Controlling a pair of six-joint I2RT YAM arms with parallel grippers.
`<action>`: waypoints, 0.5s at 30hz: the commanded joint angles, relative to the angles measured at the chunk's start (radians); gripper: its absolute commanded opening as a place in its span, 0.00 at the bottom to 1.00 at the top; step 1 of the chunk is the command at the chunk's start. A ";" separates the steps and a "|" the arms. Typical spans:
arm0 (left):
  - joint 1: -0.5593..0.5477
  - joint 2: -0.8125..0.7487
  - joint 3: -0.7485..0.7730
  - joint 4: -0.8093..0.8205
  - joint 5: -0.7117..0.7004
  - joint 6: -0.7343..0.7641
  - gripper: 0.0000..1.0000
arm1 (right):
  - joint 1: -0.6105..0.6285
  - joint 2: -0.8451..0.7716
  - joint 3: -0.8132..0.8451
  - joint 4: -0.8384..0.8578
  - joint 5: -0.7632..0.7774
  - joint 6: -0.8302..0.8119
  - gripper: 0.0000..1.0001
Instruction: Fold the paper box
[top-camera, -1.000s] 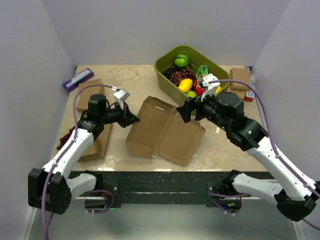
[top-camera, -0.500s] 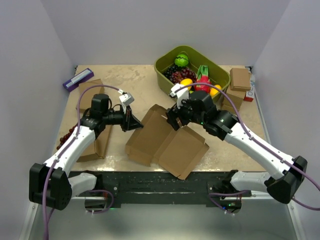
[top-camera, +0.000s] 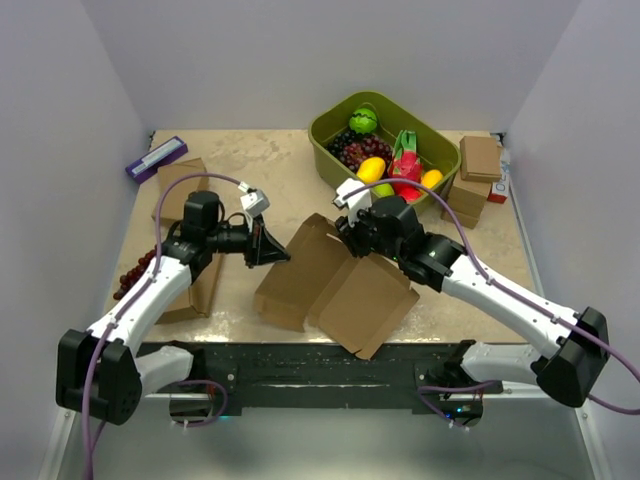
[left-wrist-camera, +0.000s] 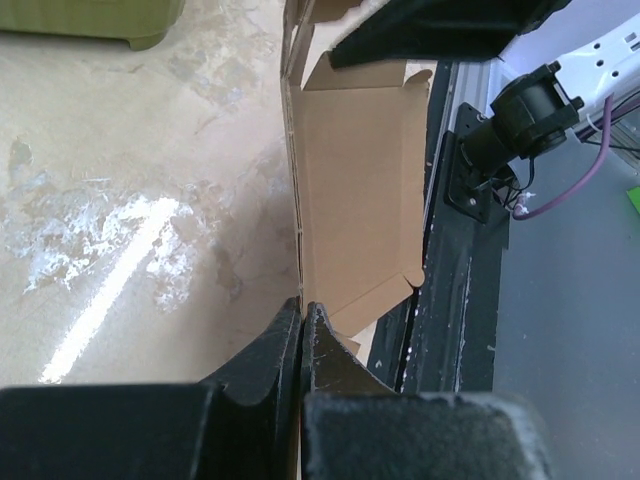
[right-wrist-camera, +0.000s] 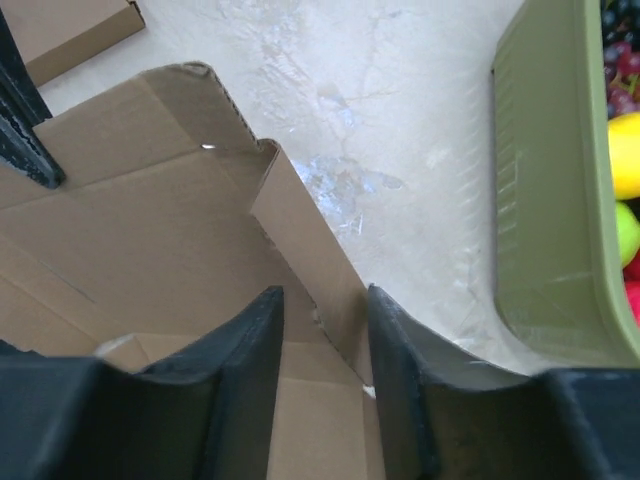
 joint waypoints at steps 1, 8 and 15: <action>-0.017 -0.037 -0.019 0.044 0.052 -0.030 0.00 | 0.006 -0.065 -0.017 0.100 -0.027 0.010 0.27; -0.018 -0.069 -0.027 0.073 -0.001 -0.047 0.03 | 0.006 -0.111 -0.077 0.083 0.002 0.039 0.00; -0.017 -0.121 -0.013 0.047 -0.342 -0.035 0.78 | 0.006 -0.183 -0.143 0.071 0.173 0.174 0.00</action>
